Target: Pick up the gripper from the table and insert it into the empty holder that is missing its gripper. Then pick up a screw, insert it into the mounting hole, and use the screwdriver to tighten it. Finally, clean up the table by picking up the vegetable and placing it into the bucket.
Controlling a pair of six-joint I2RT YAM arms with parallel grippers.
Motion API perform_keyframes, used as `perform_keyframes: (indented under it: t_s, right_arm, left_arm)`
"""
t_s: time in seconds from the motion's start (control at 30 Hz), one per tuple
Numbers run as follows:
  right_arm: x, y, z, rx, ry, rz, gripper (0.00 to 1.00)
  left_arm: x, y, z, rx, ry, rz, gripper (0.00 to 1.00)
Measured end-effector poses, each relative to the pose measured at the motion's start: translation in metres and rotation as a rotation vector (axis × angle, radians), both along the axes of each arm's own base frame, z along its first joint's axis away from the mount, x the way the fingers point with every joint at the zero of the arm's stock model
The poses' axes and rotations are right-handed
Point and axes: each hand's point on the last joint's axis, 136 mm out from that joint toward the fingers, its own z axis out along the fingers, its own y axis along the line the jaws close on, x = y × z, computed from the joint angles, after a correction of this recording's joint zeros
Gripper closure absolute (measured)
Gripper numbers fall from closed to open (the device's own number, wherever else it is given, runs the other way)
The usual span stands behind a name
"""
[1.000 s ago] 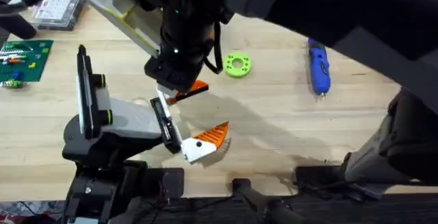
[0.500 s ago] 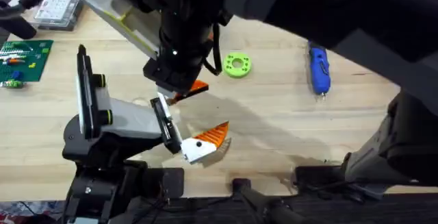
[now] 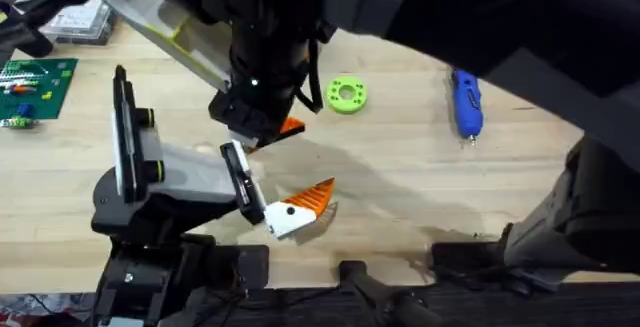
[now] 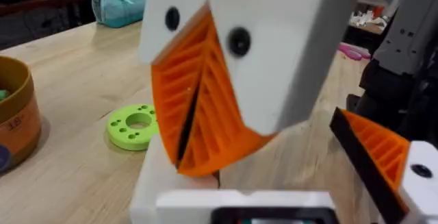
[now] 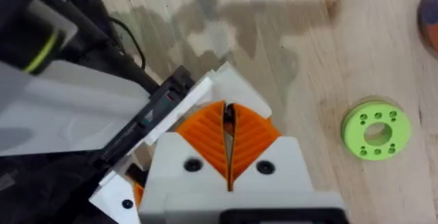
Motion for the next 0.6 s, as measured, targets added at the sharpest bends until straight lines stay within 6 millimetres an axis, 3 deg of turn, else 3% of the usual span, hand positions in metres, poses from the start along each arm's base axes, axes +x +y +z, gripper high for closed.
perform_keyframes:
  t_s: [0.53, 0.6]
  right_arm:
    - [0.0000, -0.0001, -0.0001, -0.001, 0.000, 0.000, 0.995]
    - [-0.0001, -0.0002, -0.0002, -0.001, 0.000, 0.002, 0.955]
  left_arm:
    - [-0.0001, 0.0000, 0.0000, 0.000, 0.000, 0.000, 0.014]
    - [0.0000, 0.0000, 0.0000, 0.000, 0.000, 0.000, 0.014]
